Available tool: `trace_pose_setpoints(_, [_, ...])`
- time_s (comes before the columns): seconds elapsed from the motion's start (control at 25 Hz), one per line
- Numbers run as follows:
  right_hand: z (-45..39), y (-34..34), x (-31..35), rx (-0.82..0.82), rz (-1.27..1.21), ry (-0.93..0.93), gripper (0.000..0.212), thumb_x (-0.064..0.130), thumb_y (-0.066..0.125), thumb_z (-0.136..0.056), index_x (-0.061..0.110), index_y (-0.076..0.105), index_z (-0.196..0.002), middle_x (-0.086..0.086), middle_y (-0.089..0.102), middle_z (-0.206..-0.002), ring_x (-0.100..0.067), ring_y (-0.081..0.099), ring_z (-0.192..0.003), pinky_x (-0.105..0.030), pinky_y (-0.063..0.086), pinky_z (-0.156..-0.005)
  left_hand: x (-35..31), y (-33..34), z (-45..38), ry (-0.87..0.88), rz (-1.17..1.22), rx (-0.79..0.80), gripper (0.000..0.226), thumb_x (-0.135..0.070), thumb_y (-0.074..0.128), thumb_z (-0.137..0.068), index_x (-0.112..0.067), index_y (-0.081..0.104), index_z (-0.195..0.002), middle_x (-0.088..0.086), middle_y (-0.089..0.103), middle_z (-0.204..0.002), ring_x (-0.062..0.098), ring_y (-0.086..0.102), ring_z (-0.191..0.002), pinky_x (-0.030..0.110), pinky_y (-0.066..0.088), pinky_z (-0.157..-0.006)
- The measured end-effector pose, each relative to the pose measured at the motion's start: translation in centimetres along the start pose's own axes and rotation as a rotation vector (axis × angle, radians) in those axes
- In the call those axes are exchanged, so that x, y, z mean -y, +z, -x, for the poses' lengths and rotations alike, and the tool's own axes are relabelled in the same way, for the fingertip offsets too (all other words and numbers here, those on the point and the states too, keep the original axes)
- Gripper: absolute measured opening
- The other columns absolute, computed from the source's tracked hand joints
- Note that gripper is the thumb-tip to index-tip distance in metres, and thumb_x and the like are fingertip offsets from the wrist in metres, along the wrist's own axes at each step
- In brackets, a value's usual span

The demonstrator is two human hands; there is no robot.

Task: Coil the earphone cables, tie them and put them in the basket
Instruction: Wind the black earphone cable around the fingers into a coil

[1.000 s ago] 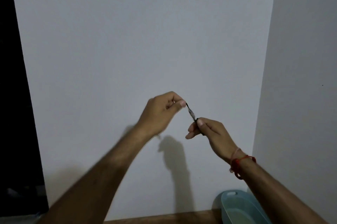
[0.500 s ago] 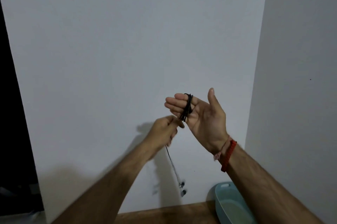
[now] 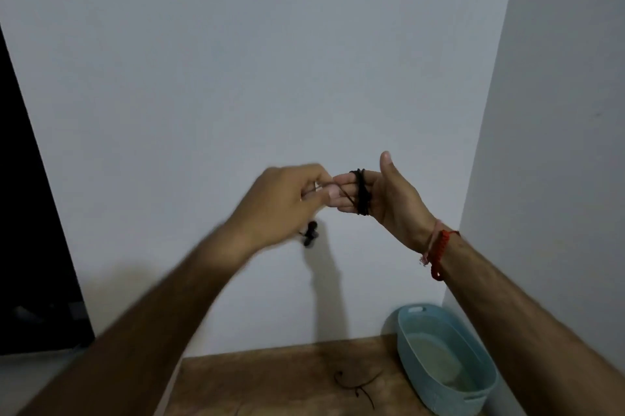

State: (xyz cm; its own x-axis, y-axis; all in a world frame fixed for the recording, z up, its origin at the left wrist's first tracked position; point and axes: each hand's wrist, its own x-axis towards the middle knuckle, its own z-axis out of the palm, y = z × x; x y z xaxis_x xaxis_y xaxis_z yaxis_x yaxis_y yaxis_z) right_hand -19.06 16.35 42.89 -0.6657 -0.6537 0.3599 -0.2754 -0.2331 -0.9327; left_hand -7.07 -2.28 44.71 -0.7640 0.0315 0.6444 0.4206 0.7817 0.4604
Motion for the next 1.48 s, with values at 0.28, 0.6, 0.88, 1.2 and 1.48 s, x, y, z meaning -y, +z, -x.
trace_pose_setpoints(0.28, [1.6, 3.7, -0.3, 0.127, -0.007, -0.064, 0.05, 0.035, 0.028, -0.107, 0.003, 0.066, -0.094, -0.017, 0.072, -0.073, -0.028, 0.062, -0.059, -0.038, 0.049, -0.07, 3.4, 0.6, -5.1, -0.157, 0.318, 0.089, 0.019, -0.036, 0.076, -0.091, -0.017, 0.075, -0.087, -0.002, 0.048, -0.059, 0.013, 0.048, -0.058, 0.03, 0.046, -0.059])
trace_pose_setpoints(0.6, [0.2, 3.1, -0.9, -0.011, -0.453, -0.054, 0.043, 0.03, 0.036, -0.106, 0.006, 0.065, -0.084, -0.011, 0.07, -0.065, -0.022, 0.059, -0.052, -0.037, 0.054, -0.072, 4.1, 7.5, 1.3, -0.455, 1.044, 0.062, 0.034, -0.04, 0.056, -0.104, -0.029, 0.074, -0.078, -0.002, 0.044, -0.071, 0.008, 0.038, -0.048, 0.032, 0.036, -0.062])
trace_pose_setpoints(0.88, [-0.4, 3.3, -1.8, -0.081, -0.547, 0.006, 0.041, 0.032, 0.048, -0.102, 0.007, 0.064, -0.075, -0.002, 0.055, -0.048, -0.016, 0.051, -0.044, -0.032, 0.051, -0.064, 3.5, 8.5, 1.2, -0.486, 0.975, -0.096, 0.025, -0.035, 0.066, -0.099, -0.025, 0.075, -0.078, -0.001, 0.04, -0.072, 0.008, 0.03, -0.047, 0.028, 0.035, -0.055])
trace_pose_setpoints(1.2, [0.0, 3.7, -3.2, -0.382, -0.185, -0.02, 0.028, 0.019, 0.071, -0.089, -0.006, 0.068, -0.076, -0.009, 0.063, -0.063, -0.022, 0.055, -0.06, -0.035, 0.053, -0.069, 3.1, 10.6, 1.2, -0.421, 0.683, -0.203, 0.024, -0.028, 0.043, -0.11, -0.021, 0.06, -0.095, -0.001, 0.059, -0.074, 0.007, 0.042, -0.05, 0.022, 0.032, -0.047])
trace_pose_setpoints(1.48, [2.0, -0.1, -5.3, -0.354, 0.365, 0.051, 0.023, 0.032, 0.083, -0.079, 0.01, 0.077, -0.085, -0.001, 0.074, -0.081, -0.011, 0.066, -0.079, -0.034, 0.049, -0.085, 6.0, 9.3, 0.4, -0.257, 0.419, -0.072, 0.019, -0.024, 0.051, -0.106, -0.016, 0.064, -0.094, -0.007, 0.071, -0.075, 0.006, 0.051, -0.056, 0.019, 0.04, -0.058])
